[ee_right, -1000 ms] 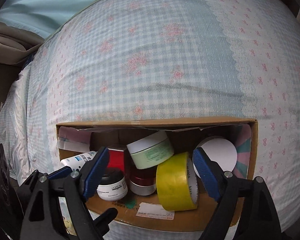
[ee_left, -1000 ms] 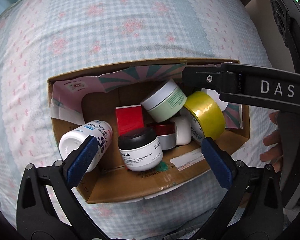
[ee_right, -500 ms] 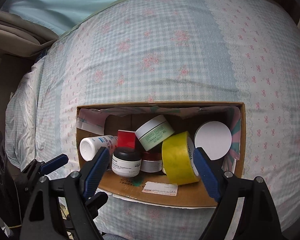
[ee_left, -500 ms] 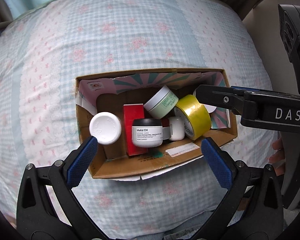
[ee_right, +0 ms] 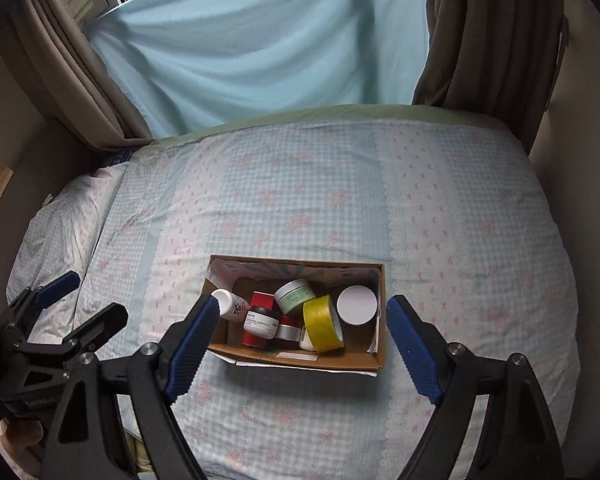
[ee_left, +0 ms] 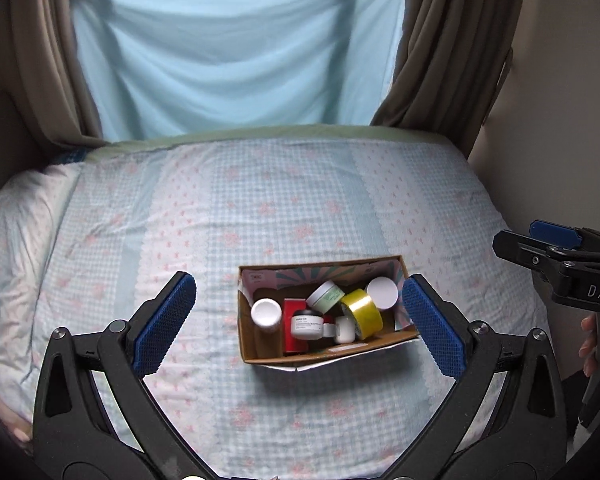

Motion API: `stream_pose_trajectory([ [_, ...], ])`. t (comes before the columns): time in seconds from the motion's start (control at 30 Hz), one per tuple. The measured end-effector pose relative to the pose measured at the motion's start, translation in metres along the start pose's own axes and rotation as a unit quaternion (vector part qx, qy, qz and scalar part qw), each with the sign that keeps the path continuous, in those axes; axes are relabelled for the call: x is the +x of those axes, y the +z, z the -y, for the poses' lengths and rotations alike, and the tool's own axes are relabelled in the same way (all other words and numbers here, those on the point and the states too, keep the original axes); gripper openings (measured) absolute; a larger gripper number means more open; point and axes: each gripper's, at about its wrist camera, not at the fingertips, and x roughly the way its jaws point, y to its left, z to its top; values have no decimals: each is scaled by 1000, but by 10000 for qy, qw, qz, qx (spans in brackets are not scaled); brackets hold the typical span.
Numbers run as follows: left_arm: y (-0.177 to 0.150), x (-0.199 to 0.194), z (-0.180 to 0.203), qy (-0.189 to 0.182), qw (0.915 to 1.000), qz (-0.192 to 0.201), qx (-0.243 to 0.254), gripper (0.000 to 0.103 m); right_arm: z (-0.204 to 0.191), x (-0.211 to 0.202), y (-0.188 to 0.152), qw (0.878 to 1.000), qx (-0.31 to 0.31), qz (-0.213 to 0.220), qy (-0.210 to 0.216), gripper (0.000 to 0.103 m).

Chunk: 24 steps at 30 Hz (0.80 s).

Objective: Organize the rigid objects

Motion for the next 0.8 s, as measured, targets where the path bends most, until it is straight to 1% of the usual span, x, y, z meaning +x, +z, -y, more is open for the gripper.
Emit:
stream_pose_trajectory([
  [0.03, 3, -20, 4, -5, 9997, 226, 13, 103, -6, -44, -1, 9987, -118, 470, -170, 83],
  [0.07, 6, -39, 7, 10, 9991, 432, 33, 103, -9, -64, -3, 9972, -168, 671, -275, 83],
  [0.1, 8, -57, 11, 27, 9980, 627, 59, 103, -9, -64, -3, 9972, -168, 671, -275, 83],
  [0.17, 7, -89, 19, 92, 9947, 1016, 96, 103, -13, -98, -9, 9936, -211, 1035, -404, 83],
  [0.2, 6, -102, 22, 95, 9929, 1179, 119, 103, -16, -125, -16, 9897, -212, 1326, -502, 83],
  [0.23, 6, -113, 24, 109, 9912, 1315, 127, 103, -16, -125, -16, 9897, -212, 1326, -502, 83],
  [0.33, 0, -139, 30, 163, 9867, 1615, 135, 103, -18, -153, -30, 9840, -190, 1654, -636, 83],
  [0.37, -3, -146, 33, 161, 9857, 1670, 140, 103, -18, -167, -38, 9810, -164, 1814, -672, 83],
  [0.4, -7, -151, 35, 155, 9852, 1703, 150, 103, -18, -167, -38, 9810, -164, 1814, -672, 83],
  [0.43, -10, -154, 37, 152, 9848, 1726, 152, 103, -20, -177, -46, 9777, -186, 1961, -734, 83],
  [0.47, -14, -158, 40, 154, 9845, 1741, 149, 103, -20, -177, -46, 9777, -186, 1961, -734, 83],
  [0.53, -20, -161, 41, 138, 9844, 1750, 113, 103, -25, -188, -57, 9738, -239, 2108, -823, 83],
  [0.8, -32, -168, 43, 159, 9840, 1772, 56, 103, -23, -197, -70, 9716, -242, 2218, -787, 83],
])
